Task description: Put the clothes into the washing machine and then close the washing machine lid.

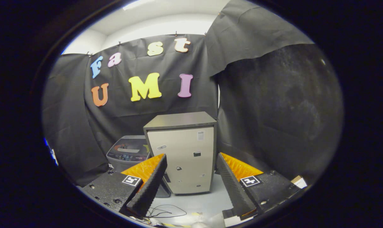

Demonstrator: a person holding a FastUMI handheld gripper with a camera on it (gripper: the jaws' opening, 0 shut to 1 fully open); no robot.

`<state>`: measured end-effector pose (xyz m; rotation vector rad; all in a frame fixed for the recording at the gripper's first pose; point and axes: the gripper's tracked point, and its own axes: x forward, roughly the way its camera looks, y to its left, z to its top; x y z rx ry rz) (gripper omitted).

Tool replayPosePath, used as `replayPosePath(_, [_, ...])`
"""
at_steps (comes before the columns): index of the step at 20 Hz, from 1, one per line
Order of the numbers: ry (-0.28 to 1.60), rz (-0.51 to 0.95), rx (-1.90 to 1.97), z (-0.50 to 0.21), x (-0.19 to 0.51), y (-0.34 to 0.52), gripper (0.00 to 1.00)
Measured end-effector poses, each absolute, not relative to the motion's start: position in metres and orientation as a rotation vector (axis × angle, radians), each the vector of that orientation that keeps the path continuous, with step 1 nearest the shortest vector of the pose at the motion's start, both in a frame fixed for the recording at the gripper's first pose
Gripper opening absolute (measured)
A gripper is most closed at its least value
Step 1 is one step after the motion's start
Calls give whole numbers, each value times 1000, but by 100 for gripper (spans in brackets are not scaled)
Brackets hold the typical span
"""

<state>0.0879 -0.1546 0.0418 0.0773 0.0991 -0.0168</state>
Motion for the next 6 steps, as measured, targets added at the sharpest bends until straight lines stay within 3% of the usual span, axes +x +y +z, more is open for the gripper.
replayPosePath(6, [97, -15, 82, 32, 88, -159, 99])
